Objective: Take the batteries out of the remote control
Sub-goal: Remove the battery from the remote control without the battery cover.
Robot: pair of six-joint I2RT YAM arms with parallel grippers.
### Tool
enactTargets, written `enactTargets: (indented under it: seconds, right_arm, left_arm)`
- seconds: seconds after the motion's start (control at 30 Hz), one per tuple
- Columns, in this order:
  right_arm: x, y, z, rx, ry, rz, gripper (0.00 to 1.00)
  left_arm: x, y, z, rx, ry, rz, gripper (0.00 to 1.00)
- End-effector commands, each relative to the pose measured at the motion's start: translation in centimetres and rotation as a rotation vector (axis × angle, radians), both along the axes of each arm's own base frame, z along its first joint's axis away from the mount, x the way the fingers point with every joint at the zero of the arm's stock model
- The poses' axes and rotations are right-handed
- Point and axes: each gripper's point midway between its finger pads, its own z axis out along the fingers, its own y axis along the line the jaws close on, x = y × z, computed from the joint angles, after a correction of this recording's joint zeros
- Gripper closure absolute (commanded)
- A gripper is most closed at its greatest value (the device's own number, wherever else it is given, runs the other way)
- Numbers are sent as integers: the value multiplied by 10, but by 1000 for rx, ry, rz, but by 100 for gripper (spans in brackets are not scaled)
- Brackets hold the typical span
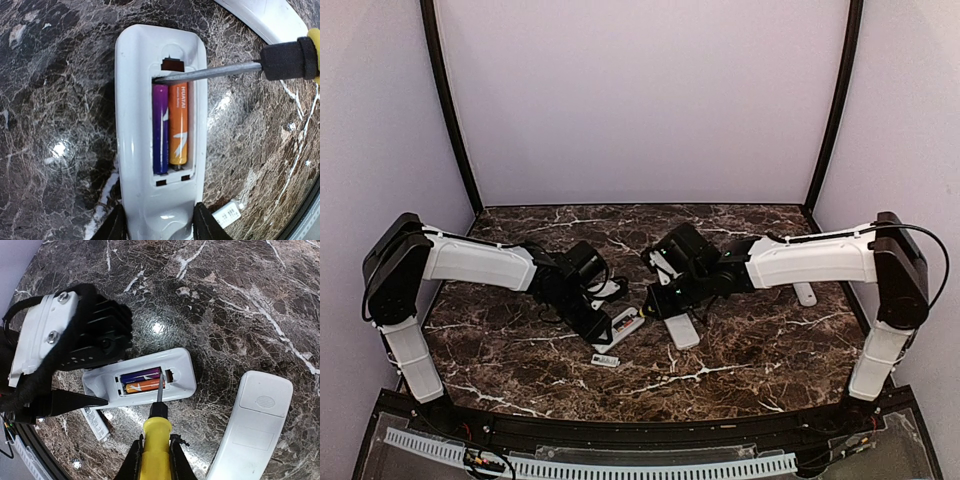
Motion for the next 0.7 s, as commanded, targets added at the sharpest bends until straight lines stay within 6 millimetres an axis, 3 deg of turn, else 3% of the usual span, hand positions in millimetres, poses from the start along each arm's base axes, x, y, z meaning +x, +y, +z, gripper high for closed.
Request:
enactTargets:
  seconds: [0.0, 0.5, 0.67]
  right_arm:
    - [-2, 6, 1, 211, 131, 30, 100]
    - [-10, 17, 13, 450, 275, 95, 100]
    - [-11, 21, 8, 466, 299, 98, 100]
  left_arm:
    - [-10, 20, -22, 112, 39, 0, 61]
    - [-9, 20, -22, 114, 39, 2, 62]
    - [-10, 20, -22, 114, 40, 2, 62]
